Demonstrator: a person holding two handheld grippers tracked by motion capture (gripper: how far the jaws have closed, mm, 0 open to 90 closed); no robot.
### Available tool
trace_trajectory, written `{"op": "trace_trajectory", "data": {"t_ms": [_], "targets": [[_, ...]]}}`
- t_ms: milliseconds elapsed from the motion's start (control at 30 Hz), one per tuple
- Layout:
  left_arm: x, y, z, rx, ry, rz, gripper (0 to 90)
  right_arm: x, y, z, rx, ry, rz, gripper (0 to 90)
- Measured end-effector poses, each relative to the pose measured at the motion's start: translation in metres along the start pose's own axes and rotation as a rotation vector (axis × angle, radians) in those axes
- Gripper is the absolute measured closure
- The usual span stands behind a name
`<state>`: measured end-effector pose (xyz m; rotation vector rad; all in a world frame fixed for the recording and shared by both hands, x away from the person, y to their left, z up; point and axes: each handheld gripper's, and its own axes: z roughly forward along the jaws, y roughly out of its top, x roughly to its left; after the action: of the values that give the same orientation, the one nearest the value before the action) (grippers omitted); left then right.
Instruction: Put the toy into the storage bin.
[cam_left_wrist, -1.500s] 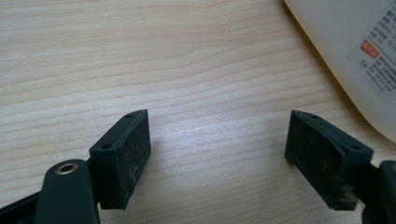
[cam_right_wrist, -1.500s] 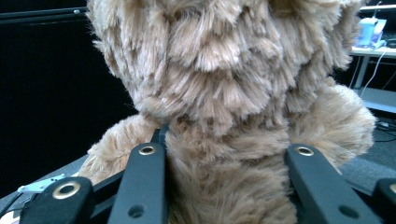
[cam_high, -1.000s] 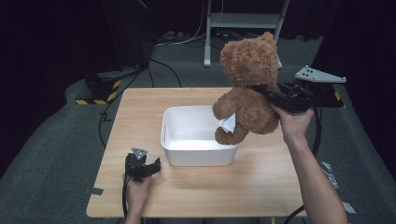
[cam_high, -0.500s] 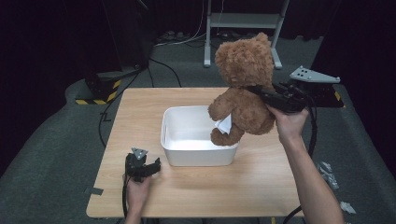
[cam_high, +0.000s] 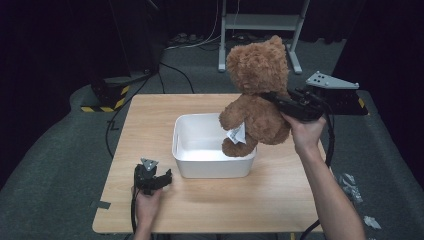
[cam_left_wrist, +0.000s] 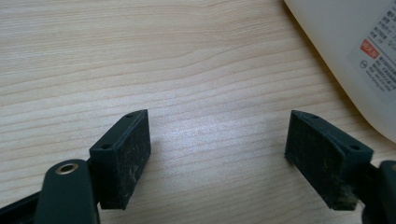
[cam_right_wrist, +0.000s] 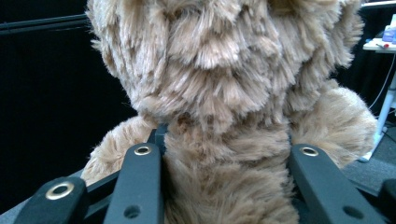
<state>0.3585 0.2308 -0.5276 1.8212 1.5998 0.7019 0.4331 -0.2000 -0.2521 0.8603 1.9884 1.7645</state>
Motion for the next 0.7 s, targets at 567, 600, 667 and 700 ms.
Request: {"op": "trace_trajectory", "data": {"t_ms": [567,600,667,700], "targets": [[0.0,0.0,0.0,-0.001,-0.001,0.0,22.2,0.006,0.0,0.009,0.01,0.017,-0.003,61.0],[0.0,0.0,0.0,-0.001,-0.001,0.0,22.2,0.006,0.0,0.009,0.01,0.017,-0.003,61.0],[0.0,0.0,0.0,-0.001,0.0,0.0,22.3,0.008,0.0,0.011,0.011,0.022,-0.004,61.0],[0.0,0.0,0.0,-0.001,-0.001,0.0,22.2,0.008,0.0,0.011,0.011,0.024,-0.007,60.9]]}}
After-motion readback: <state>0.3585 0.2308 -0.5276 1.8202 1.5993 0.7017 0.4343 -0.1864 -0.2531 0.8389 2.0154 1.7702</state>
